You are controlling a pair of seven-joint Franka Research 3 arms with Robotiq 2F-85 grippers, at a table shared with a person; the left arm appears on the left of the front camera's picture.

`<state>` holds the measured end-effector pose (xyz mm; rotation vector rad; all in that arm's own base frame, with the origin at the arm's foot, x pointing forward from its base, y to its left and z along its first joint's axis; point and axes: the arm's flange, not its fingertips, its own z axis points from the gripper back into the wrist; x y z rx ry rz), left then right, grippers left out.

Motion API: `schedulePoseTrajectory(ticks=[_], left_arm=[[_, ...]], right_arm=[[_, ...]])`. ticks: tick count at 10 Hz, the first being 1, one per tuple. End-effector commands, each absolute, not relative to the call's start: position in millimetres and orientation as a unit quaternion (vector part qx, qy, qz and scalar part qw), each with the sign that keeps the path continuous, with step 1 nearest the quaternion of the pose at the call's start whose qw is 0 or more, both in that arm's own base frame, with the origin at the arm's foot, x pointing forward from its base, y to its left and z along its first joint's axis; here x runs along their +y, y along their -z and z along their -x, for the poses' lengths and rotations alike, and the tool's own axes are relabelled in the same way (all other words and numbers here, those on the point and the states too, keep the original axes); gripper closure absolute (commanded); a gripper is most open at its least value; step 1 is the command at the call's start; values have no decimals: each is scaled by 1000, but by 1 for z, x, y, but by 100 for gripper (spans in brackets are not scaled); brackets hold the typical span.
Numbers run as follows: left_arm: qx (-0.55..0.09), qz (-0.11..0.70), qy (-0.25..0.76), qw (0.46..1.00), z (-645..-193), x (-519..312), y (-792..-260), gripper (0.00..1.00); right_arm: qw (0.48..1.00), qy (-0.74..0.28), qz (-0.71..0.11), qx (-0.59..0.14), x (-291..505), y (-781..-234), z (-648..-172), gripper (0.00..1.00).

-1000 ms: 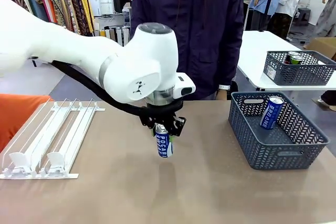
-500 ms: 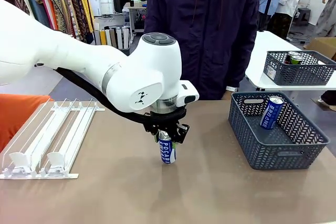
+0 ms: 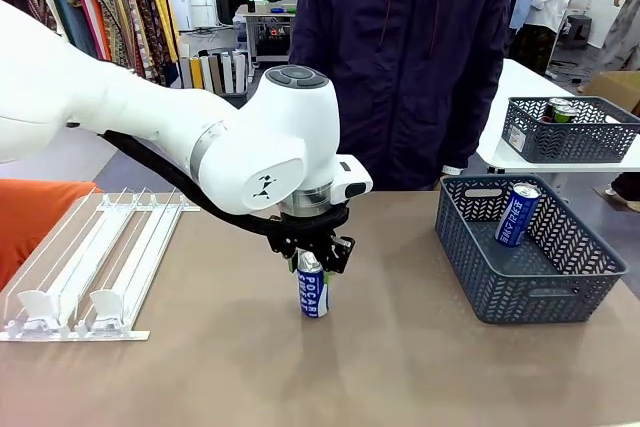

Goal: Retrieve and store the cans from the dispenser.
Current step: Pick up one can from the Automatic Can Dispenser and place it in the middle of the table.

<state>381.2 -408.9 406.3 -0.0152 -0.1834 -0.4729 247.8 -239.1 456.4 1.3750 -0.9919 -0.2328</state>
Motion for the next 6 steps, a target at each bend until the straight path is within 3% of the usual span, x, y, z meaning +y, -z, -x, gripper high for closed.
schedulePoseTrajectory(ticks=[1, 3, 5, 6], left_arm=[[-104, 9, 216, 971, -378, -407, -414, 0], [-159, 15, 200, 967, -371, -399, -432, 0], [-213, 56, 174, 960, -351, -372, -484, 0], [-211, 93, 167, 959, -341, -354, -510, 0]], right_arm=[[646, 109, -612, -443, -238, -462, -250, 0], [646, 109, -612, -443, -238, -462, -250, 0], [646, 109, -612, -443, -238, -462, -250, 0], [646, 109, -612, -443, -238, -462, -250, 0]])
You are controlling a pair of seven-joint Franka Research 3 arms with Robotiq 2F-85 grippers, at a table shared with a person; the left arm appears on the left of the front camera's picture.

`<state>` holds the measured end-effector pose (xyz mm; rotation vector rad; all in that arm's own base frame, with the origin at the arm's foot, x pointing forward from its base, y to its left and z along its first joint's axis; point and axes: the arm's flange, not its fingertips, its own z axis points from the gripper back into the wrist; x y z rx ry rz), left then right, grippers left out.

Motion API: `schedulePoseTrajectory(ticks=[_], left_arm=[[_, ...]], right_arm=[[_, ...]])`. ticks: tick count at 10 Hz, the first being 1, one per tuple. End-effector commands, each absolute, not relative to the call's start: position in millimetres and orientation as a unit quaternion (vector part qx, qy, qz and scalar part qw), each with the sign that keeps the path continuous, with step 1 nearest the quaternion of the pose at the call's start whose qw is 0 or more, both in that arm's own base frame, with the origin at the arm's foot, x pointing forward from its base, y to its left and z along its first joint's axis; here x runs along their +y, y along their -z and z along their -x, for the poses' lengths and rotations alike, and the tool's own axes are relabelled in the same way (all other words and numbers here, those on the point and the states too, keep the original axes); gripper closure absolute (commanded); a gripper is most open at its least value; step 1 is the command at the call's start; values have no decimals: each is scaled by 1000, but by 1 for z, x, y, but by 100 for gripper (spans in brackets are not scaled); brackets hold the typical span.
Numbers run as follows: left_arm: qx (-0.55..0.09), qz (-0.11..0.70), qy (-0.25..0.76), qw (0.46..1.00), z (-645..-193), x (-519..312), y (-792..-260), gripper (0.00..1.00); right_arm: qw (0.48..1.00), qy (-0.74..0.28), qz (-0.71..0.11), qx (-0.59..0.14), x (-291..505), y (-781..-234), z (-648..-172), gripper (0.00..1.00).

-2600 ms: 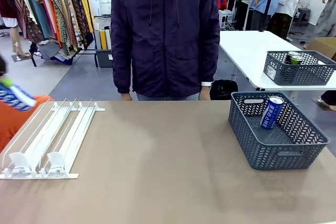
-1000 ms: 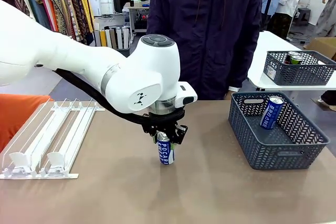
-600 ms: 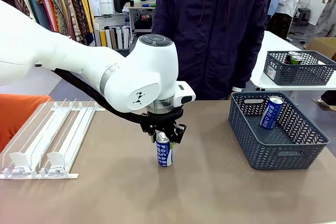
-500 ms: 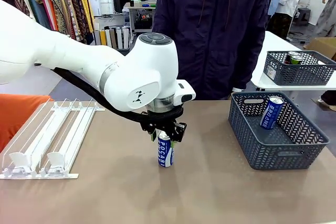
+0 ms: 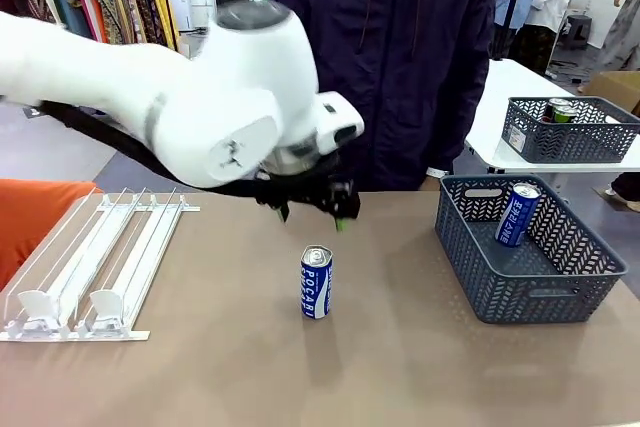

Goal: Retrieve and store the cans from the dispenser.
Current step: Pick up one can from the Automatic Can Dispenser and place it in the middle of the table.

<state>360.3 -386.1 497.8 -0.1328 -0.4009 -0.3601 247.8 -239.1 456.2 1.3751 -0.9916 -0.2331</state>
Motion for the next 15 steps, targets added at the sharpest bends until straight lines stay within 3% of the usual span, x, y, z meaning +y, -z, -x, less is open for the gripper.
schedulePoseTrajectory(ticks=[1, 5, 7, 10, 12, 13, 14, 15], left_arm=[[-218, 133, 136, 957, -336, -326, -535, 0], [-175, 289, -29, 941, -347, -157, -578, 0], [-179, 416, -73, 889, -335, -60, -571, 0], [-182, 570, -112, 793, -309, 40, -515, 0], [-179, 594, -138, 772, -303, 70, -484, 0], [-165, 569, -142, 793, -308, 68, -481, 0], [-193, 585, -148, 773, -321, 87, -524, 0], [-193, 585, -148, 773, -321, 87, -524, 0]], right_arm=[[646, 109, -612, -443, -238, -462, -250, 0], [646, 109, -612, -443, -238, -462, -250, 0], [646, 109, -612, -443, -238, -462, -250, 0], [646, 109, -612, -443, -238, -462, -250, 0], [646, 109, -612, -443, -238, -462, -250, 0], [646, 109, -612, -443, -238, -462, -250, 0], [646, 109, -612, -443, -238, -462, -250, 0], [646, 109, -612, -443, -238, -462, -250, 0]])
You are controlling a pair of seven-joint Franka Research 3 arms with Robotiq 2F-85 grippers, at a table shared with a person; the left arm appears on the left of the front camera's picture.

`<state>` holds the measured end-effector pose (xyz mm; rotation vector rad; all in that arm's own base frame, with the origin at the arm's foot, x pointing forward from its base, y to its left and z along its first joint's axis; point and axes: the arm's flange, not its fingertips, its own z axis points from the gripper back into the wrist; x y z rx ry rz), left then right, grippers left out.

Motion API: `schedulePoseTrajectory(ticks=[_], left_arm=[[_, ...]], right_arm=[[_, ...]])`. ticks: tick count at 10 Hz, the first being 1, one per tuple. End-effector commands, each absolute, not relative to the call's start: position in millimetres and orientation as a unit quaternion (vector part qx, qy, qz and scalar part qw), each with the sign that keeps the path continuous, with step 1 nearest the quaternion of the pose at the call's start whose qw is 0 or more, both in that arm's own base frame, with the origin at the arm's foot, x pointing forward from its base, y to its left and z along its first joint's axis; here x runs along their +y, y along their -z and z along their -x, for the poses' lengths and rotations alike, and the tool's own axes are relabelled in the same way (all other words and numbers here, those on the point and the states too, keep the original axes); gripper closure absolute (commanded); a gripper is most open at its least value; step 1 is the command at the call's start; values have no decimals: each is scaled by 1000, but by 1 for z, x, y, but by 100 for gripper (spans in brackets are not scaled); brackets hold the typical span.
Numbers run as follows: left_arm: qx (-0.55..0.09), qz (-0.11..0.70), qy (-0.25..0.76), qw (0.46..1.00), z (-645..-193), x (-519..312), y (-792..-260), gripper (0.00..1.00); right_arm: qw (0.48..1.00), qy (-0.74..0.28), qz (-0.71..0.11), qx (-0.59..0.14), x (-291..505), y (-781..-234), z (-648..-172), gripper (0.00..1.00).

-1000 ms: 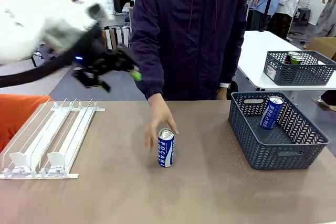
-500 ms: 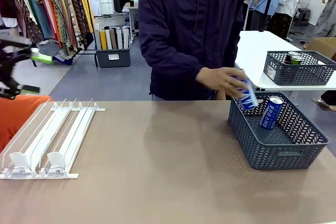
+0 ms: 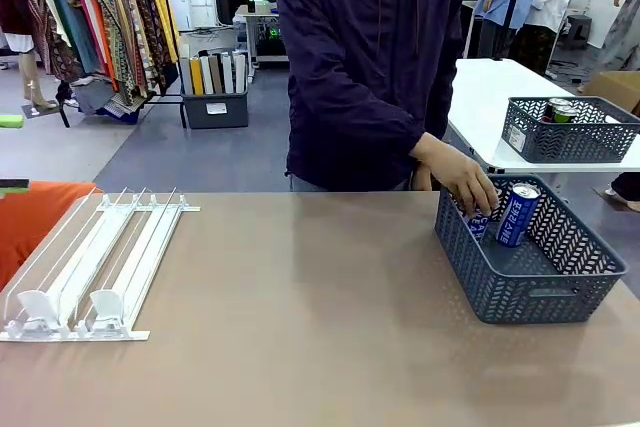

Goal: Retrieve and store the cans from the dispenser.
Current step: Pick up one can from the Automatic Can Dispenser and place it in the middle of the table.

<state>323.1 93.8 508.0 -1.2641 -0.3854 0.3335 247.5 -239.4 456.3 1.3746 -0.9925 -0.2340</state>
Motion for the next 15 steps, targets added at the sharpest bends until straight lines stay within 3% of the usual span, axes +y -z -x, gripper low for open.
schedulePoseTrajectory(ticks=[1, 15], left_arm=[[-193, 585, -148, 773, -321, 87, -524, 0], [-193, 585, -148, 773, -321, 87, -524, 0]], right_arm=[[646, 109, -612, -443, -238, -462, -250, 0], [646, 109, -612, -443, -238, -462, -250, 0]])
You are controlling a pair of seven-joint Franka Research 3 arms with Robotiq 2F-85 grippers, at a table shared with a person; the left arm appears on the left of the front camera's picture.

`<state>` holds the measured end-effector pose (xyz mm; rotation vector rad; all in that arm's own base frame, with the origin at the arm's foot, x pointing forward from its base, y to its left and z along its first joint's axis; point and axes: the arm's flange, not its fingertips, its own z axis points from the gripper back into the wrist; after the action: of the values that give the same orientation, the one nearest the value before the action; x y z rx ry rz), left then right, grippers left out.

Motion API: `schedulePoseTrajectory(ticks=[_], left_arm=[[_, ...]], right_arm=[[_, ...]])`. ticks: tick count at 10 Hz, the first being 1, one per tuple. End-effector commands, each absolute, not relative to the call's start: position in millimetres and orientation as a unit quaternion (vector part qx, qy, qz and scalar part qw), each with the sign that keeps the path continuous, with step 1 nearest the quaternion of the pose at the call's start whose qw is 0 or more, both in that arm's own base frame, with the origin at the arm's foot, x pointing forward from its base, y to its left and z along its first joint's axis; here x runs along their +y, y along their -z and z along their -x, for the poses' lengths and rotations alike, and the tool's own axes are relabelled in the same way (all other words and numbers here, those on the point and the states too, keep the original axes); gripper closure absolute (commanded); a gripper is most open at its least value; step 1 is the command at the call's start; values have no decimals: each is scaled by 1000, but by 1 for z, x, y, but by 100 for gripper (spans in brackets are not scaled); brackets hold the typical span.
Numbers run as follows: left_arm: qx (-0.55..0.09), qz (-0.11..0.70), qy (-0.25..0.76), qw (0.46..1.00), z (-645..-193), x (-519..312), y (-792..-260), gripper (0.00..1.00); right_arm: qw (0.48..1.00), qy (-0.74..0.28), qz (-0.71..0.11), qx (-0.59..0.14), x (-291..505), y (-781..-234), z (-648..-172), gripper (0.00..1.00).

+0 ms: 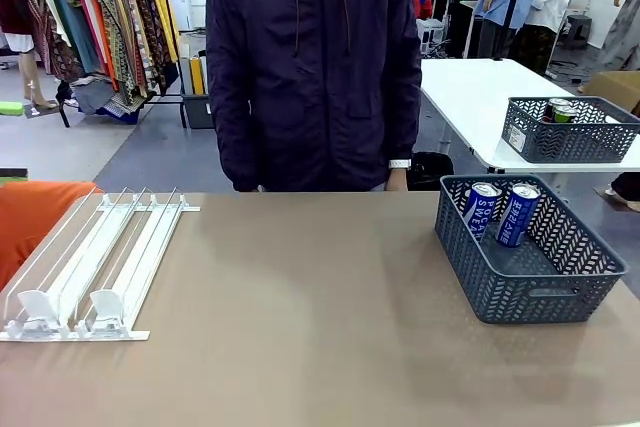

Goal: Retrieve and store the cans from the dispenser.
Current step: Pick up one can from the Automatic Can Dispenser and place it in the middle of the table.

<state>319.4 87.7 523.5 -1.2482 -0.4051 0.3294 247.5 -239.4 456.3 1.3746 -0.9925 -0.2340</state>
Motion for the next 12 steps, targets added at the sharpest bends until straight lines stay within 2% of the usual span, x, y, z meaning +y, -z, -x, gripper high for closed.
schedulePoseTrajectory(ticks=[1, 12], left_arm=[[-193, 585, -148, 773, -321, 87, -524, 0], [-193, 585, -148, 773, -321, 87, -524, 0]], right_arm=[[646, 109, -612, -443, -238, -462, -250, 0], [646, 109, -612, -443, -238, -462, -250, 0]])
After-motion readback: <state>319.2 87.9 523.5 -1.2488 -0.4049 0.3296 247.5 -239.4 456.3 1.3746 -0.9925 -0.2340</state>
